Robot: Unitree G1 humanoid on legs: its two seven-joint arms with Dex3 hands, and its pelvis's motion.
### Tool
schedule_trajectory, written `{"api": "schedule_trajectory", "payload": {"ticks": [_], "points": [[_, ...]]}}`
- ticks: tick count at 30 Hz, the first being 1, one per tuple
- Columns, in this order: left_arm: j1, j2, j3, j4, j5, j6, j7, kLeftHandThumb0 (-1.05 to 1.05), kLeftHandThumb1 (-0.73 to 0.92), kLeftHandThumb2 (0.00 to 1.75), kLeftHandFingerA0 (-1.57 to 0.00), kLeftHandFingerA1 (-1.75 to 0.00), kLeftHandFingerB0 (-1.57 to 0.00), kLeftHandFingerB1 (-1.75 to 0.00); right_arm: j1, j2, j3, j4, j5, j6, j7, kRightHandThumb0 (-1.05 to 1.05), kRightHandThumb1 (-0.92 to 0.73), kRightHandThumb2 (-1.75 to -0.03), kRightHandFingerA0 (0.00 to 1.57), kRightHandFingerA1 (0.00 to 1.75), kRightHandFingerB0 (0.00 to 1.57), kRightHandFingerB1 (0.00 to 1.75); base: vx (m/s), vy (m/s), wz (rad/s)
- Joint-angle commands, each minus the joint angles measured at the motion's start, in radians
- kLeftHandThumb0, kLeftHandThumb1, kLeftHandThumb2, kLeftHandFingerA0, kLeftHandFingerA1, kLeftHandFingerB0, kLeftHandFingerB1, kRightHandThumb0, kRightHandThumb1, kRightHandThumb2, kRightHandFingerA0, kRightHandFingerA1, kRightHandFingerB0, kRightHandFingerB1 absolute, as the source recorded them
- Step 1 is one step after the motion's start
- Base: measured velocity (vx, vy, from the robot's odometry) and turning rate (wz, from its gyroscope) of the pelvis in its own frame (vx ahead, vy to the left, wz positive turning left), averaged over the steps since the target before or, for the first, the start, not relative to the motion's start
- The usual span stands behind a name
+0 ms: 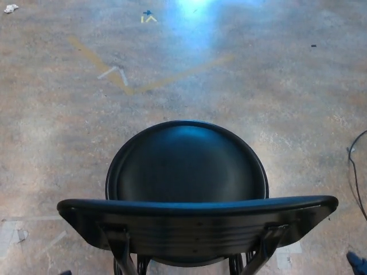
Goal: Use the right hand to rotate the back of the chair to its left.
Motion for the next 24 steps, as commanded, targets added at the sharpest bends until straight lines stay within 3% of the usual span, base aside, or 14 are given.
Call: {"api": "schedule_trajectory", "payload": {"ticks": [1, 2, 3, 14, 15, 18, 23, 24], "points": [[-0.044, -0.037, 0.135, 0.073, -0.164, -0.242, -0.043, -0.65, 0.66, 0.62, -0.37, -0.45, -0.36, -0.35, -0.024, -0.028, -0.032, 0.049, 0.013, -0.360, -0.098, -0.99, -0.69, -1.05, 0.00, 0.00, 0.00, 0.07, 0.00, 0.000, 0.00], [-0.045, -0.037, 0.139, 0.077, -0.162, -0.245, -0.045, -0.65, 0.66, 0.62, -0.37, -0.45, -0.36, -0.35, -0.025, -0.028, -0.033, 0.053, 0.013, -0.364, -0.098, -0.99, -0.69, -1.05, 0.00, 0.00, 0.00, 0.07, 0.00, 0.000, 0.00], [-0.049, -0.038, 0.144, 0.081, -0.163, -0.248, -0.049, -0.70, 0.55, 0.91, -0.37, -0.57, -0.24, -0.45, -0.029, -0.030, -0.033, 0.057, 0.012, -0.368, -0.100, -1.00, -0.69, -1.04, 0.00, 0.00, 0.00, 0.11, 0.00, 0.000, 0.00], [-0.061, -0.037, 0.175, 0.111, -0.151, -0.283, -0.062, -0.69, 0.56, 0.91, -0.35, -0.57, -0.23, -0.45, -0.063, -0.051, 0.005, 0.062, -0.025, -0.425, -0.092, -1.00, -0.65, -1.02, 0.00, 0.00, 0.00, 0.09, 0.00, 0.000, 0.00], [-0.077, -0.043, 0.179, 0.121, -0.157, -0.287, -0.062, -0.67, 0.55, 0.91, -0.37, -0.57, -0.24, -0.45, -0.122, -0.088, 0.078, -0.053, -0.146, -0.375, -0.119, -1.00, -0.57, -1.02, 0.00, 0.01, 0.00, 0.00, 0.00, 0.000, 0.00], [-0.097, -0.042, 0.191, 0.138, -0.164, -0.293, -0.062, -0.70, 0.56, 0.91, -0.33, -0.55, -0.25, -0.45, -0.169, -0.127, 0.168, -0.168, -0.265, -0.338, -0.148, -1.00, -0.56, -1.03, 0.03, 0.00, 0.00, 0.00, 0.00, 0.000, 0.00], [-0.114, -0.029, 0.203, 0.159, -0.171, -0.297, -0.071, -0.69, 0.56, 0.91, -0.31, -0.55, -0.25, -0.46, -0.198, -0.152, 0.255, -0.260, -0.302, -0.298, -0.093, -1.00, -0.52, -0.99, 0.00, 0.00, 0.00, 0.00, 0.00, 0.000, 0.00], [-0.119, -0.027, 0.206, 0.156, -0.176, -0.296, -0.071, -0.69, 0.56, 0.91, -0.34, -0.57, -0.23, -0.45, -0.208, -0.160, 0.282, -0.279, -0.329, -0.299, -0.093, -1.05, -0.69, -0.62, 0.00, 0.00, 0.00, 0.00, 0.00, 0.000, 0.00]]}}
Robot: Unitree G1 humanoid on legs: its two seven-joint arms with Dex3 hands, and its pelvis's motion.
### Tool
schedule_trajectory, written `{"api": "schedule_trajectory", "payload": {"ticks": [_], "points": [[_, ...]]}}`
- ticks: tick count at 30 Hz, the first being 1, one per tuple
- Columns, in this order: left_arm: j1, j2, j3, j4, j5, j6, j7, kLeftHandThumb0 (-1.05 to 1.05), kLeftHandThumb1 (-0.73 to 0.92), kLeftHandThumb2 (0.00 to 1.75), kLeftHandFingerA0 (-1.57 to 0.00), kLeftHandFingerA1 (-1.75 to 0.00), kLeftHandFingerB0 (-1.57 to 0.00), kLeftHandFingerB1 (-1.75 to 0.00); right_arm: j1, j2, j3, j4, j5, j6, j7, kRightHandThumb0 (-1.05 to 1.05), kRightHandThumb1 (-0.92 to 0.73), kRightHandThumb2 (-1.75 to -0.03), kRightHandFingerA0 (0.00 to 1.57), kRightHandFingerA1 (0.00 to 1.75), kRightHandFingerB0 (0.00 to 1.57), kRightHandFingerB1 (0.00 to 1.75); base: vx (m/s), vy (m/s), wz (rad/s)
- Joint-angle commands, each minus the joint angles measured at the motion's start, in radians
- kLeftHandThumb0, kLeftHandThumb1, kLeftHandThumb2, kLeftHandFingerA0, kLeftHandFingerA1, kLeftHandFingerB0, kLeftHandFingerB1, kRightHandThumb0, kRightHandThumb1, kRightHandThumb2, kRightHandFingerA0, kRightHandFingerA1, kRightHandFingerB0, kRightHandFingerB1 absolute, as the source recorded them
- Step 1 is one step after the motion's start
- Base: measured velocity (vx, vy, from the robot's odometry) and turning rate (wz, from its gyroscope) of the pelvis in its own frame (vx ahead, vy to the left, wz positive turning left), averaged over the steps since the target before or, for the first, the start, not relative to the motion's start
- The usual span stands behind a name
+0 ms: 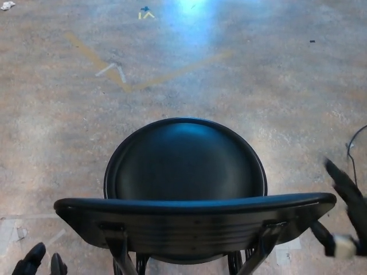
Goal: Use the right hand to rotate the back of the chair to its left.
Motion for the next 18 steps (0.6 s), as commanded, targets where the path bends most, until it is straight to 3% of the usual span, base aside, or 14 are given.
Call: {"api": "schedule_trajectory", "payload": {"ticks": [1, 18], "points": [[-0.023, 0.010, 0.023, 0.031, -0.060, -0.066, -0.023, -0.68, 0.56, 0.92, -0.36, -0.57, -0.22, -0.45, -0.048, -0.052, 0.141, -0.127, -0.216, -0.028, -0.007, -1.05, -0.68, -0.62, 0.00, 0.00, 0.00, 0.00, 0.00, 0.000, 0.00], [-0.042, 0.016, 0.012, 0.061, -0.074, -0.085, -0.012, -0.70, 0.57, 0.92, -0.36, -0.56, -0.25, -0.45, -0.049, -0.035, 0.352, -0.305, -0.293, -0.003, 0.080, -1.05, -0.70, -0.63, 0.00, 0.00, 0.00, 0.00, 0.00, 0.000, 0.00]]}}
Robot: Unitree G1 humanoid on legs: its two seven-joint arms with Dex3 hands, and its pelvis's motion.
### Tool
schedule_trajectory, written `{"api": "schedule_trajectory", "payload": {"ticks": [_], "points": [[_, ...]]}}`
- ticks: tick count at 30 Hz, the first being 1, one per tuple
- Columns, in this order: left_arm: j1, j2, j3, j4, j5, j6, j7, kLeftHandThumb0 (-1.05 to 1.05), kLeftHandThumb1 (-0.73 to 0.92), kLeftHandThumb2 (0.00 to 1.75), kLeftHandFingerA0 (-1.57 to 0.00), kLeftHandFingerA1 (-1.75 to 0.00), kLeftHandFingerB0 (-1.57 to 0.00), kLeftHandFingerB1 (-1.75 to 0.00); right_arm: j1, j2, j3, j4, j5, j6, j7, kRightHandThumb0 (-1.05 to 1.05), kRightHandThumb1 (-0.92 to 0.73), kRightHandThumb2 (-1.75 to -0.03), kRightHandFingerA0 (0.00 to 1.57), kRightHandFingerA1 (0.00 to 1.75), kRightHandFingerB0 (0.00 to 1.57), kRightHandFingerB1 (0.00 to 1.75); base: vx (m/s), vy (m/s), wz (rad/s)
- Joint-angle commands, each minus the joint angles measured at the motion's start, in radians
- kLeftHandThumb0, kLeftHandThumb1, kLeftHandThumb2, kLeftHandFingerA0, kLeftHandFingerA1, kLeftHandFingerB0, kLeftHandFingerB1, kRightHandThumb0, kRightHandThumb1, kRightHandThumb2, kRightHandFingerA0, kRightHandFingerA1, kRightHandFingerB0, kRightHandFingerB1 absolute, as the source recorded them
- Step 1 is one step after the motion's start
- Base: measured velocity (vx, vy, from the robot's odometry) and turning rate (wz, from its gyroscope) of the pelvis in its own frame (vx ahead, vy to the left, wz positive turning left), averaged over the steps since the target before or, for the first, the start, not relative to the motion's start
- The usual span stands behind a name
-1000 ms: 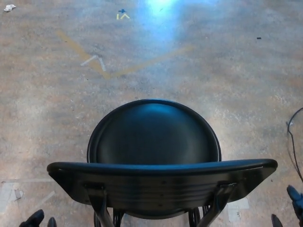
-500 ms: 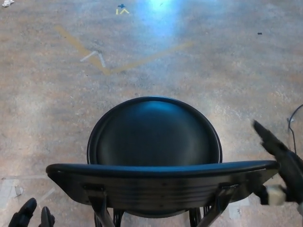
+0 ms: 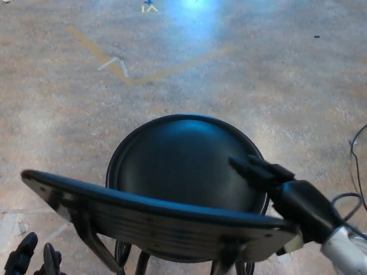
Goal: Use the right hand to rotate the back of the chair to its left.
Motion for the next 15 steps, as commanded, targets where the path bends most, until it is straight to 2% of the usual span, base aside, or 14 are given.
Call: {"api": "schedule_trajectory", "payload": {"ticks": [1, 8, 9, 10, 11, 15], "points": [[0.000, 0.005, -0.008, 0.013, -0.018, -0.024, 0.004, -0.72, 0.57, 0.92, -0.36, -0.56, -0.24, -0.45, 0.021, 0.032, 0.078, -0.063, -0.101, -0.001, 0.022, -1.05, -0.70, -0.63, 0.00, 0.00, 0.00, 0.00, 0.00, 0.000, 0.00], [-0.021, 0.012, -0.014, 0.017, -0.018, -0.019, 0.015, -0.70, 0.57, 0.92, -0.36, -0.56, -0.24, -0.45, -0.002, 0.120, 0.158, -0.136, -0.142, 0.044, 0.046, -1.05, -0.71, -0.63, 0.00, 0.00, 0.00, 0.00, 0.00, 0.000, 0.00], [-0.021, 0.013, -0.017, 0.021, -0.016, -0.017, 0.015, -0.69, 0.57, 0.92, -0.34, -0.55, -0.25, -0.46, 0.003, 0.130, 0.172, -0.155, -0.143, 0.061, 0.063, -1.02, -0.53, -0.93, 0.00, 0.00, 0.00, 0.00, 0.00, 0.000, 0.00], [-0.022, 0.013, -0.017, 0.022, -0.016, -0.017, 0.015, -0.69, 0.57, 0.92, -0.34, -0.55, -0.25, -0.46, 0.004, 0.132, 0.175, -0.158, -0.143, 0.065, 0.065, -1.02, -0.53, -0.93, 0.00, 0.00, 0.00, 0.00, 0.00, 0.000, 0.00], [-0.016, 0.013, -0.018, 0.023, -0.018, -0.019, 0.006, -0.69, 0.56, 0.92, -0.33, -0.55, -0.23, -0.45, 0.010, 0.146, 0.189, -0.160, -0.149, 0.063, 0.053, -1.05, -0.68, -0.62, 0.00, 0.00, 0.00, 0.00, 0.00, 0.000, 0.00], [-0.002, 0.014, -0.011, 0.025, -0.027, -0.020, 0.003, -0.68, 0.55, 0.91, -0.31, -0.55, -0.23, -0.46, 0.017, 0.183, 0.235, -0.173, -0.157, 0.088, 0.074, -1.05, -0.70, -0.62, 0.00, 0.00, 0.00, 0.00, 0.00, 0.000, 0.00]]}}
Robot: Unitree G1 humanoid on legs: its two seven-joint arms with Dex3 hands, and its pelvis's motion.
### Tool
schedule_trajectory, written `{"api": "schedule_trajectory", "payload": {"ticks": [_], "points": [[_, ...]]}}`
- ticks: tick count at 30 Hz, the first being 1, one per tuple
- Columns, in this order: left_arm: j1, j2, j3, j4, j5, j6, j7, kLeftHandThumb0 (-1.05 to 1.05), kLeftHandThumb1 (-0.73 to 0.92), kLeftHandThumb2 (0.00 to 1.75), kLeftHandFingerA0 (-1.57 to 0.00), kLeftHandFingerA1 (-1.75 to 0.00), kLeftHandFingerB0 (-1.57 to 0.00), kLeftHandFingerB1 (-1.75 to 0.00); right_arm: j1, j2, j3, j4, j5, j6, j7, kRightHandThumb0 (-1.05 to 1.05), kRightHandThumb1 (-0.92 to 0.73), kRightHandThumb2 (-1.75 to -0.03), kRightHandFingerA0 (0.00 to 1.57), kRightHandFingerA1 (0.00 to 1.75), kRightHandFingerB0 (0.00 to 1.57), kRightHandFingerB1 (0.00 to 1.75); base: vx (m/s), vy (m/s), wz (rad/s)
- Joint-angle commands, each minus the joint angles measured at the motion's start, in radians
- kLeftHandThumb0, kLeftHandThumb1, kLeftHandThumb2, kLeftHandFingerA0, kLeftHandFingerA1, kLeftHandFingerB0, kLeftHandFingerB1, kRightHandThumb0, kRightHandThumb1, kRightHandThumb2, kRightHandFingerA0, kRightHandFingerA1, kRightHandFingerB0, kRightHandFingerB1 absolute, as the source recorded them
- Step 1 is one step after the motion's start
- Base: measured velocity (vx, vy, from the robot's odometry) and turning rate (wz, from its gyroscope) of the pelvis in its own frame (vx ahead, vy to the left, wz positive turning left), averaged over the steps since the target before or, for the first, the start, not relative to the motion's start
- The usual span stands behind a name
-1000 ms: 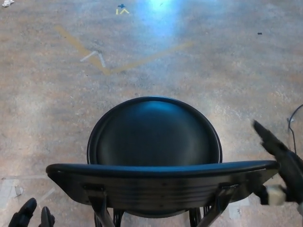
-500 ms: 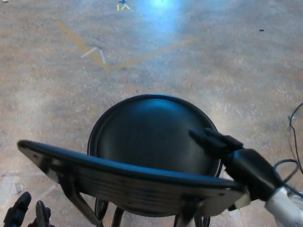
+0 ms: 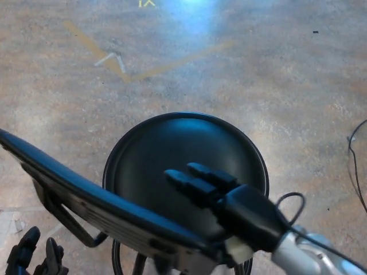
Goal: Use the right hand to rotate the back of the chair to its left.
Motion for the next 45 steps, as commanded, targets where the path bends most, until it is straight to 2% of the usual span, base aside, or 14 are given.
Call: {"api": "schedule_trajectory", "payload": {"ticks": [1, 4, 5, 8, 9, 12, 17, 18, 24, 36, 38, 41, 44, 45], "points": [[0.020, 0.009, 0.002, 0.010, -0.022, -0.013, 0.002, -0.68, 0.55, 0.91, -0.31, -0.55, -0.23, -0.46, 0.032, 0.054, 0.080, -0.034, -0.044, 0.005, 0.063, -1.05, -0.70, -0.62, 0.00, 0.00, 0.00, 0.00, 0.00, 0.000, 0.00], [0.025, 0.011, 0.001, 0.010, -0.021, -0.018, 0.003, -0.68, 0.56, 0.92, -0.35, -0.57, -0.21, -0.45, 0.036, 0.076, 0.097, -0.054, -0.038, 0.039, 0.082, -1.05, -0.70, -0.63, 0.00, 0.00, 0.00, 0.00, 0.00, 0.000, 0.00], [0.025, 0.014, 0.002, 0.013, -0.023, -0.015, 0.002, -0.66, 0.55, 0.91, -0.34, -0.57, -0.21, -0.45, 0.030, 0.096, 0.109, -0.049, -0.041, 0.051, 0.081, -1.02, -0.53, -0.95, 0.00, 0.00, 0.00, 0.00, 0.00, 0.000, 0.00], [0.025, 0.016, 0.001, 0.014, -0.024, -0.014, 0.001, -0.66, 0.55, 0.91, -0.34, -0.57, -0.21, -0.45, 0.027, 0.104, 0.117, -0.051, -0.042, 0.062, 0.081, -1.02, -0.53, -0.95, 0.00, 0.00, 0.00, 0.00, 0.00, 0.000, 0.00], [0.028, 0.021, -0.001, 0.016, -0.021, -0.012, 0.008, -0.64, 0.54, 0.92, -0.36, -0.58, -0.21, -0.46, 0.014, 0.159, 0.139, -0.038, -0.034, 0.078, 0.089, -1.05, -0.70, -0.62, 0.00, 0.00, 0.00, 0.00, 0.00, 0.000, 0.00], [0.028, 0.024, -0.004, 0.018, -0.022, -0.011, 0.010, -0.64, 0.54, 0.92, -0.36, -0.58, -0.21, -0.46, 0.008, 0.183, 0.151, -0.033, -0.030, 0.090, 0.093, -1.05, -0.70, -0.62, 0.00, 0.00, 0.00, 0.00, 0.00, 0.000, 0.00], [0.032, 0.022, -0.005, 0.020, -0.032, -0.011, 0.004, -0.67, 0.55, 0.91, -0.34, -0.56, -0.22, -0.46, -0.022, 0.244, 0.192, -0.036, -0.047, 0.127, 0.104, -1.05, -0.76, -0.66, 0.00, 0.00, 0.00, 0.00, 0.00, 0.000, 0.00], [0.032, 0.022, -0.007, 0.020, -0.031, -0.009, 0.008, -0.68, 0.55, 0.91, -0.34, -0.56, -0.23, -0.45, -0.036, 0.268, 0.201, -0.018, -0.051, 0.122, 0.089, -1.00, -0.60, -1.01, 0.00, 0.00, 0.00, 0.00, 0.00, 0.000, 0.00], [0.032, 0.023, -0.009, 0.010, -0.038, -0.003, 0.004, -0.64, 0.54, 0.91, -0.35, -0.58, -0.21, -0.46, -0.053, 0.279, 0.209, -0.019, -0.047, 0.139, 0.093, -1.03, -0.63, -1.03, 0.00, 0.01, 0.00, 0.00, 0.00, 0.000, 0.00], [0.037, 0.027, -0.006, 0.023, -0.048, -0.011, -0.008, -0.71, 0.56, 0.91, -0.35, -0.57, -0.24, -0.46, -0.001, 0.156, 0.064, -0.029, 0.022, 0.084, 0.037, -1.02, -0.63, -1.02, 0.00, 0.00, 0.00, 0.00, 0.02, 0.001, 0.04], [0.038, 0.025, -0.003, 0.022, -0.053, -0.009, -0.009, -0.69, 0.56, 0.91, -0.32, -0.55, -0.25, -0.46, 0.049, 0.083, -0.043, -0.043, 0.083, 0.028, -0.020, -1.02, -0.63, -1.03, 0.00, 0.04, 0.00, 0.00, 0.00, 0.000, 0.00], [0.038, 0.020, -0.004, 0.019, -0.053, -0.013, -0.001, -0.67, 0.55, 0.91, -0.36, -0.58, -0.23, -0.46, 0.092, 0.003, -0.166, 0.002, 0.087, -0.052, -0.135, -1.01, -0.64, -1.04, 0.00, 0.00, 0.00, 0.00, 0.00, 0.000, 0.00], [0.039, 0.016, 0.000, 0.020, -0.059, -0.012, -0.014, -0.68, 0.55, 0.91, -0.33, -0.56, -0.23, -0.46, 0.138, -0.059, -0.261, 0.073, 0.102, -0.147, -0.229, -0.97, -0.64, -1.03, 0.02, 0.04, 0.00, 0.00, 0.00, 0.000, 0.00], [0.040, 0.015, 0.001, 0.020, -0.059, -0.013, -0.014, -0.68, 0.55, 0.91, -0.34, -0.56, -0.22, -0.46, 0.152, -0.067, -0.279, 0.087, 0.105, -0.165, -0.243, -0.93, -0.76, -0.66, 0.00, 0.18, 0.00, 0.00, 0.00, 0.000, 0.00]]}}
